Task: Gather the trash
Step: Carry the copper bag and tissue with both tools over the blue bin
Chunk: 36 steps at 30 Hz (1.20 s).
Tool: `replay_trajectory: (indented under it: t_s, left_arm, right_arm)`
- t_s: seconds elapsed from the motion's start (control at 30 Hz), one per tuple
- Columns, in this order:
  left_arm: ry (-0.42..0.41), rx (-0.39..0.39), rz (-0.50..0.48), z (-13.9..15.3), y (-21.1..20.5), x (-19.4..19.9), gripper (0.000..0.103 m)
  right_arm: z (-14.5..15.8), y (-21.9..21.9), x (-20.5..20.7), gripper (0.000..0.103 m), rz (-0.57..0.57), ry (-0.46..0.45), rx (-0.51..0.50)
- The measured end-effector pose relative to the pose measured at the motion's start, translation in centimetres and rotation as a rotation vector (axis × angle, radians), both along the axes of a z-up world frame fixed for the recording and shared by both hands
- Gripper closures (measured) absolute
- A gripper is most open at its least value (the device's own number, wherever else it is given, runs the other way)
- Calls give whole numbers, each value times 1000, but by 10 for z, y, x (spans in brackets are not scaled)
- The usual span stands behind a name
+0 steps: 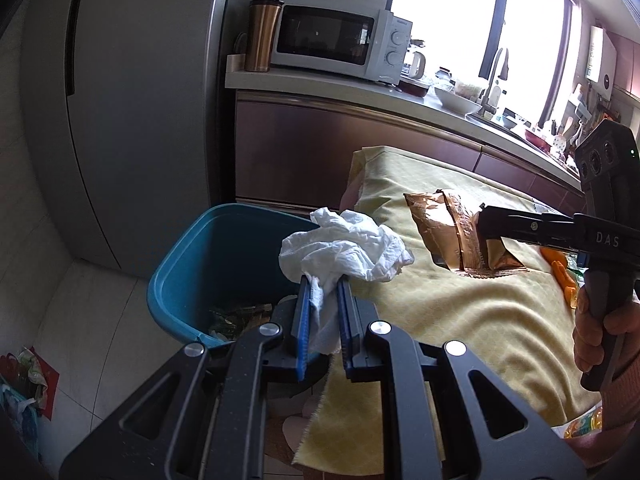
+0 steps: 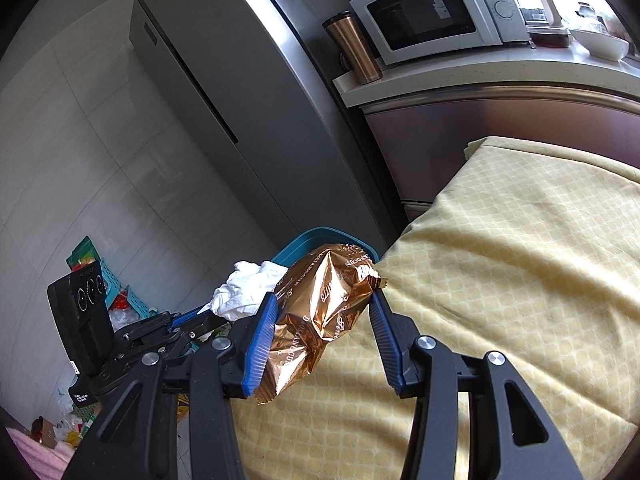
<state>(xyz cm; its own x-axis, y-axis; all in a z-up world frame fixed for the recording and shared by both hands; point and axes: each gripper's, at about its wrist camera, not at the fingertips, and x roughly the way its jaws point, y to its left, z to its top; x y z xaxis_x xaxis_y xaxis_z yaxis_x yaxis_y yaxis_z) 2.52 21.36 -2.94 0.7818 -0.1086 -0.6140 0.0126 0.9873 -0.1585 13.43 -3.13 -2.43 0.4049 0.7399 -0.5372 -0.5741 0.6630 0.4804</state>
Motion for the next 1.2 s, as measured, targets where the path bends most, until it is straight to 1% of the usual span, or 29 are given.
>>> replay_trajectory:
  t_s: [0.43,0.87,1.2]
  left_arm:
    - [15,-7,44,-6,8,6,90]
    - [27,7,75,-13,14,13,90]
    - [45,8,108,-20,23,21,90]
  right_arm:
    - [-2,24,4,58,33,5,-29]
    - [-5,46,10,58,56,8,-64]
    - [-11,74,16,58,72,9,-109]
